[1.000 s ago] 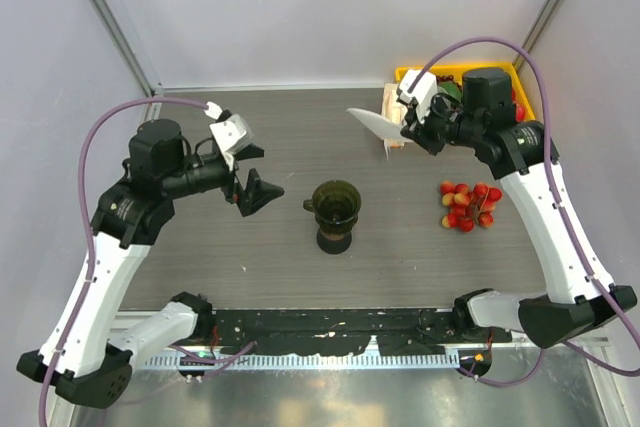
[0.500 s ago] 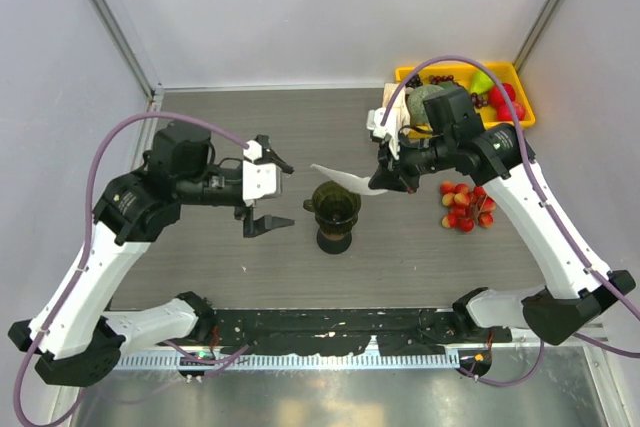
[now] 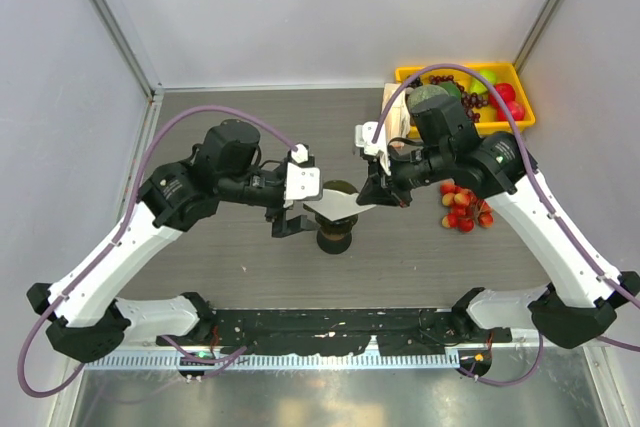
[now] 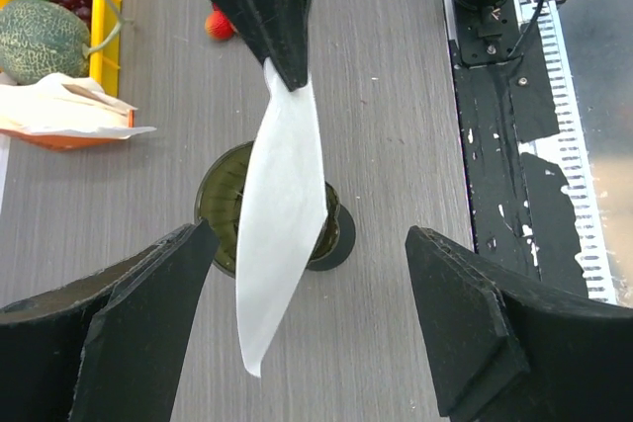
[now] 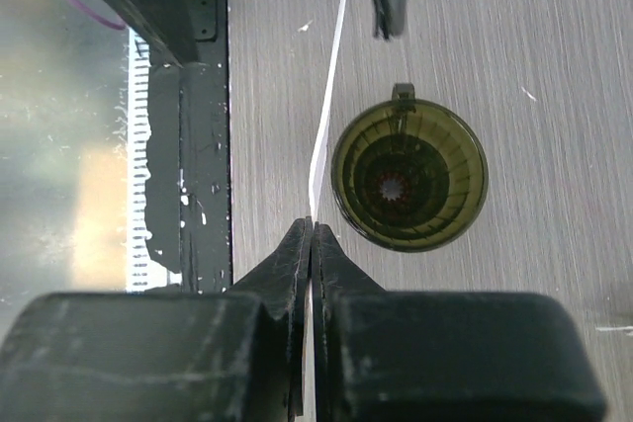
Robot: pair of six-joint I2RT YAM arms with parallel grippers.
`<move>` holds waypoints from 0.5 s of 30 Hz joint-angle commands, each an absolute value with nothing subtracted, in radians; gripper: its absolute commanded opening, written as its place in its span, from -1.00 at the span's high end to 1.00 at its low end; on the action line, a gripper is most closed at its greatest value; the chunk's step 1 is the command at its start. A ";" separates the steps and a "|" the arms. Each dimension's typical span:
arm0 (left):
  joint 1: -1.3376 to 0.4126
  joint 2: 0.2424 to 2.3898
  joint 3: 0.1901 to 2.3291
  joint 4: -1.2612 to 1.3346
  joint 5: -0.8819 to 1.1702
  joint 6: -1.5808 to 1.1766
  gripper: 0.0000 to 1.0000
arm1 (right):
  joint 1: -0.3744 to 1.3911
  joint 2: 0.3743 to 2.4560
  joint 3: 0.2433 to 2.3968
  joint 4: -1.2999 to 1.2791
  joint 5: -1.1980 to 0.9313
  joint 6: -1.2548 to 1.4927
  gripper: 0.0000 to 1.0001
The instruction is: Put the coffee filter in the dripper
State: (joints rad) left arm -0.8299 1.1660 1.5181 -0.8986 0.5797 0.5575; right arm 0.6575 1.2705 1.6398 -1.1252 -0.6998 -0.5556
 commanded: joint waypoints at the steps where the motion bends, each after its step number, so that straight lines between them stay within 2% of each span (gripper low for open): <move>1: -0.857 1.169 1.554 -0.822 0.531 0.503 -0.68 | 0.696 1.233 1.710 -1.115 -0.707 -0.517 0.90; 3: -0.865 1.173 1.551 -0.819 0.523 0.489 -0.52 | 0.709 1.230 1.727 -1.120 -0.706 -0.512 0.90; 4: -0.865 1.175 1.549 -0.822 0.525 0.482 -0.37 | 0.712 1.229 1.735 -1.120 -0.706 -0.506 0.90; 6: -0.867 1.169 1.546 -0.822 0.544 0.471 0.03 | 0.713 1.226 1.744 -1.118 -0.706 -0.500 0.90; 8: -0.867 1.152 1.543 -0.821 0.581 0.471 0.65 | 0.713 1.218 1.747 -1.100 -0.696 -0.480 0.89; 9: -0.865 1.144 1.540 -0.815 0.598 0.469 1.00 | 0.712 1.215 1.749 -1.071 -0.689 -0.471 0.66; 10: -0.865 1.134 1.533 -0.805 0.609 0.454 1.00 | 0.710 1.204 1.750 -1.059 -0.678 -0.448 0.46; 11: -0.862 1.125 1.523 -0.786 0.612 0.431 1.00 | 0.707 1.198 1.752 -1.028 -0.672 -0.427 0.05; 12: -0.853 1.117 1.519 -0.764 0.620 0.393 1.00 | 0.701 1.180 1.744 -1.000 -0.655 -0.411 -0.10; 13: -0.832 1.112 1.511 -0.738 0.647 0.349 1.00 | 0.672 1.166 1.732 -0.941 -0.650 -0.366 -0.47; 15: -0.783 1.098 1.503 -0.666 0.707 0.214 1.00 | 0.612 1.108 1.657 -0.796 -0.672 -0.287 -0.67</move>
